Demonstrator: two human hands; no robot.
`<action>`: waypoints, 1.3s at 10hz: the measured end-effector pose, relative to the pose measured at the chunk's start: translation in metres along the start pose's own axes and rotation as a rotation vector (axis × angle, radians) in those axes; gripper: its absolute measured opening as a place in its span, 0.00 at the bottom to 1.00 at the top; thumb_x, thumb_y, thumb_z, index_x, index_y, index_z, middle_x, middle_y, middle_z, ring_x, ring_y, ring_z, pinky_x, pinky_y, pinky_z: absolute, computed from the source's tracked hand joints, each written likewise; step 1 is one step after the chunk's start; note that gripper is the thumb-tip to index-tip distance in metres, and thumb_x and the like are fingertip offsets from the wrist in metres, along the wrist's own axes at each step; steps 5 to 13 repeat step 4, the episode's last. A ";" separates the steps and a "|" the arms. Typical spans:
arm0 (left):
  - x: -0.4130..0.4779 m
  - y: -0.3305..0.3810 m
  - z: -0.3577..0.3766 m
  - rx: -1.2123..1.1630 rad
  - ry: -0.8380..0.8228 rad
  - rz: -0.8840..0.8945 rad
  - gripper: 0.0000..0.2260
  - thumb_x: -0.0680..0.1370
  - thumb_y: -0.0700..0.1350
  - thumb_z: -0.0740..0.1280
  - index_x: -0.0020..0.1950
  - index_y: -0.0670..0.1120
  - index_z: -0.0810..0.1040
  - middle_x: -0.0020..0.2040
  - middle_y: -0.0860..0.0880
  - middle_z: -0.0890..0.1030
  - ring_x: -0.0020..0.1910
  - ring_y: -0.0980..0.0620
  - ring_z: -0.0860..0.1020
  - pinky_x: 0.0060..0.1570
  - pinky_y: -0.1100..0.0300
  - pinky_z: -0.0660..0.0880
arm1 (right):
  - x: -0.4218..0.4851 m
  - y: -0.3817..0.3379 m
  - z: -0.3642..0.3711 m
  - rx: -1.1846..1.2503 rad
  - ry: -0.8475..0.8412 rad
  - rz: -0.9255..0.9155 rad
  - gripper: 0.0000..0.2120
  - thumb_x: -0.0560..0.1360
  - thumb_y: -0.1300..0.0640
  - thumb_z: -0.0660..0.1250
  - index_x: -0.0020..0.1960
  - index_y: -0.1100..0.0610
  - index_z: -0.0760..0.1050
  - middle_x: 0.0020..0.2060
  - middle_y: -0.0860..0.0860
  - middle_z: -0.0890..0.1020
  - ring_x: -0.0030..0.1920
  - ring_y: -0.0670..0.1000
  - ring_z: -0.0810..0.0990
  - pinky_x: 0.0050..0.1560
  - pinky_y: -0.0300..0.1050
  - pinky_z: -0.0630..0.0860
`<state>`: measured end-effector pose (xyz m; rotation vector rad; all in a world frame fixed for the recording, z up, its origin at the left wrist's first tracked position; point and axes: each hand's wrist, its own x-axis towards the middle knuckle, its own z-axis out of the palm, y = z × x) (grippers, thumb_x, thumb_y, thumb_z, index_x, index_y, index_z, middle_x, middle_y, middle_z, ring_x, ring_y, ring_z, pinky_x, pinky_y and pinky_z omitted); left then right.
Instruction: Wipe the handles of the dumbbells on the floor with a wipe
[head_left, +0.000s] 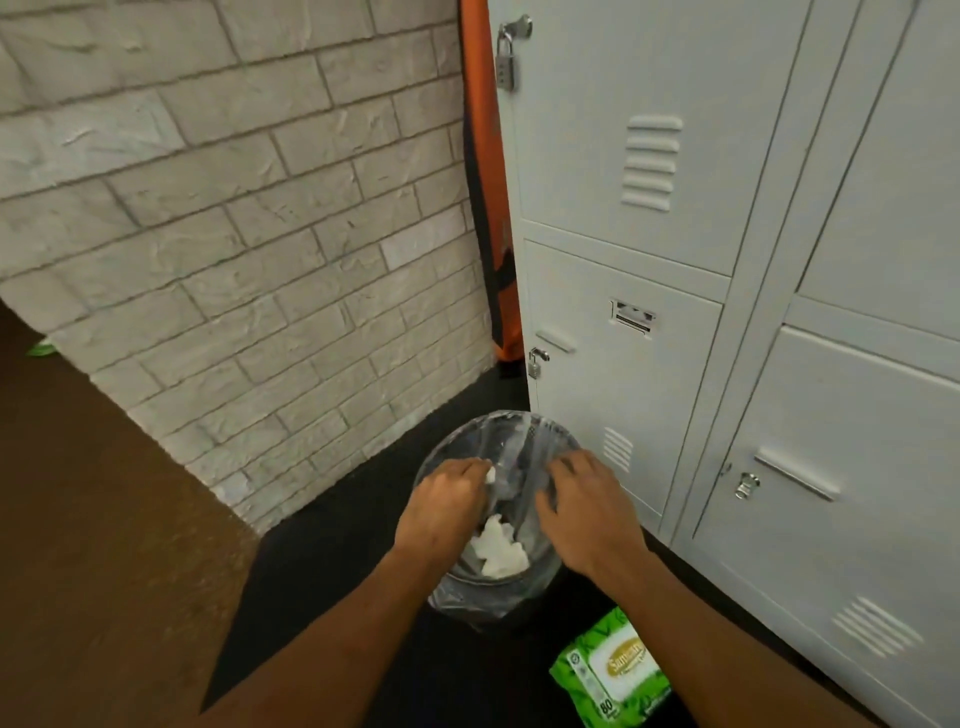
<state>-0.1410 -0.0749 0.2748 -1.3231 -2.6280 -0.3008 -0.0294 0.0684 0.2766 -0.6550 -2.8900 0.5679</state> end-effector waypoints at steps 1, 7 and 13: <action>0.005 0.000 0.016 -0.020 0.015 -0.033 0.12 0.74 0.39 0.71 0.57 0.44 0.81 0.51 0.47 0.84 0.50 0.48 0.82 0.48 0.55 0.80 | 0.007 0.002 0.004 0.000 -0.030 0.007 0.24 0.80 0.45 0.51 0.71 0.55 0.66 0.70 0.55 0.69 0.71 0.55 0.64 0.73 0.52 0.61; -0.008 0.006 0.060 0.011 -0.411 -0.113 0.12 0.82 0.50 0.55 0.58 0.49 0.75 0.57 0.46 0.78 0.55 0.44 0.78 0.53 0.50 0.75 | -0.005 0.009 0.019 -0.013 -0.096 0.002 0.22 0.80 0.46 0.52 0.70 0.55 0.65 0.71 0.54 0.67 0.75 0.55 0.58 0.75 0.56 0.56; -0.008 0.006 0.060 0.011 -0.411 -0.113 0.12 0.82 0.50 0.55 0.58 0.49 0.75 0.57 0.46 0.78 0.55 0.44 0.78 0.53 0.50 0.75 | -0.005 0.009 0.019 -0.013 -0.096 0.002 0.22 0.80 0.46 0.52 0.70 0.55 0.65 0.71 0.54 0.67 0.75 0.55 0.58 0.75 0.56 0.56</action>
